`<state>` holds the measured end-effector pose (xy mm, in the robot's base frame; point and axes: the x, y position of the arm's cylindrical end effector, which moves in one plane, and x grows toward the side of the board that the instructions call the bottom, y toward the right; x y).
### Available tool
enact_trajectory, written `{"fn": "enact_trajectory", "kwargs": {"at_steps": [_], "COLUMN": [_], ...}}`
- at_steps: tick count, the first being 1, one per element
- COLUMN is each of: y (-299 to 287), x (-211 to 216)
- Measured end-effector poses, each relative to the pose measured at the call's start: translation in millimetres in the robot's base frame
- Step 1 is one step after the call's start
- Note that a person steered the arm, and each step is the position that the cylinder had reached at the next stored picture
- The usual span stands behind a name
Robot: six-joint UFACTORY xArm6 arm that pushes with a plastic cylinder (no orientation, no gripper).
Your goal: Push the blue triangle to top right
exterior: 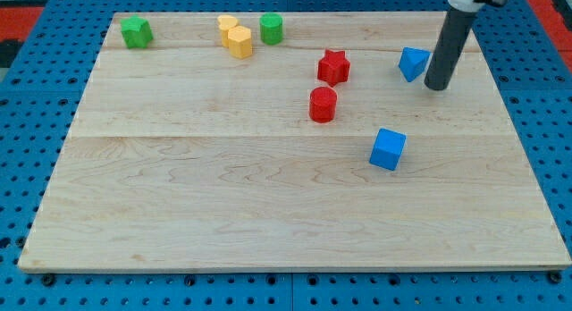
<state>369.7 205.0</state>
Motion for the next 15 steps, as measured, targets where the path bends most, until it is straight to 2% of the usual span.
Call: {"fn": "enact_trajectory", "kwargs": {"at_steps": [1,4,8,13,15], "y": [-1.8,-1.9,-35.3,-35.3,-35.3], "x": [6.9,-33.2,-26.9,-99.7,-110.2]}}
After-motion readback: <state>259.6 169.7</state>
